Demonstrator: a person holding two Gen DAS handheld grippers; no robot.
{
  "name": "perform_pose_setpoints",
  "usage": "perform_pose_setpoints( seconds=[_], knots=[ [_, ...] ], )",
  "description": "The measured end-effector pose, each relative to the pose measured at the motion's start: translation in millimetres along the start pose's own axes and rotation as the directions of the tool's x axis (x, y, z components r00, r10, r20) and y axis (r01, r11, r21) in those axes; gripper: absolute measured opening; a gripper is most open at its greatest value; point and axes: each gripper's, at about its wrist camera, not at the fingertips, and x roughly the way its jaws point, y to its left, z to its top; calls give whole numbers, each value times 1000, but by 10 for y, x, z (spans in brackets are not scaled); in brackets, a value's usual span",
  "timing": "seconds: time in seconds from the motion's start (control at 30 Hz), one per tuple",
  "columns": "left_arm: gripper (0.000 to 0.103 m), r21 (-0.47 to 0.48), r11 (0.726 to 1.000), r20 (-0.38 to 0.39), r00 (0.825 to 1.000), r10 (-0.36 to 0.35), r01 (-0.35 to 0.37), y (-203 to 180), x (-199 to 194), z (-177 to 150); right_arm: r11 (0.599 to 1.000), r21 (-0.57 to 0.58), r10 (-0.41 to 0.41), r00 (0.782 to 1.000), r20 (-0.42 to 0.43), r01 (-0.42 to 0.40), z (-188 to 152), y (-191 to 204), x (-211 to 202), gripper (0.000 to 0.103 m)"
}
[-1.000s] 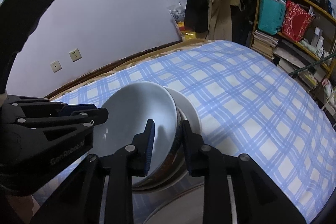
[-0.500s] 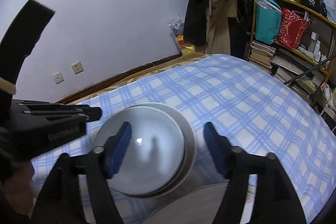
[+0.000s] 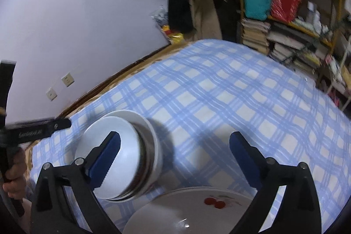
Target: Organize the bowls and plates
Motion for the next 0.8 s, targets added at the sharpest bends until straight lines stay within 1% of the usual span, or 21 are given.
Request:
perform_pose_setpoints(
  seconds=[0.07, 0.13, 0.23, 0.4, 0.47, 0.6, 0.73, 0.8],
  knots=[
    [60, -18, 1000, -29, 999, -23, 23, 30, 36, -3, 999, 43, -2, 1000, -8, 3, -6, -85, 6, 103],
    [60, -19, 1000, -50, 999, -12, 11, 26, 80, -9, 999, 47, -11, 999, -34, 12, -19, -122, 46, 103],
    [60, -17, 1000, -71, 997, -3, 2, 27, 126, -23, 998, 45, -49, 996, -75, 52, -67, -157, 113, 103],
    [61, 9, 1000, -92, 996, -14, 15, -14, 156, -36, 997, 65, -24, 989, -144, 34, -121, -210, 234, 103],
    [61, 12, 999, -101, 994, -30, 31, -27, 167, -35, 997, 68, -16, 988, -151, 27, -129, -207, 248, 103],
    [61, 16, 998, -127, 990, -63, 65, -61, 205, -35, 998, 52, -30, 986, -162, 39, -141, -184, 265, 103],
    [61, 46, 998, -123, 992, -41, 47, -115, 207, -47, 998, 53, -31, 985, -168, 40, -147, -176, 284, 103],
    [61, 49, 997, -137, 989, -51, 58, -129, 223, -48, 998, 50, -31, 985, -168, 40, -151, -167, 291, 103]
  ],
)
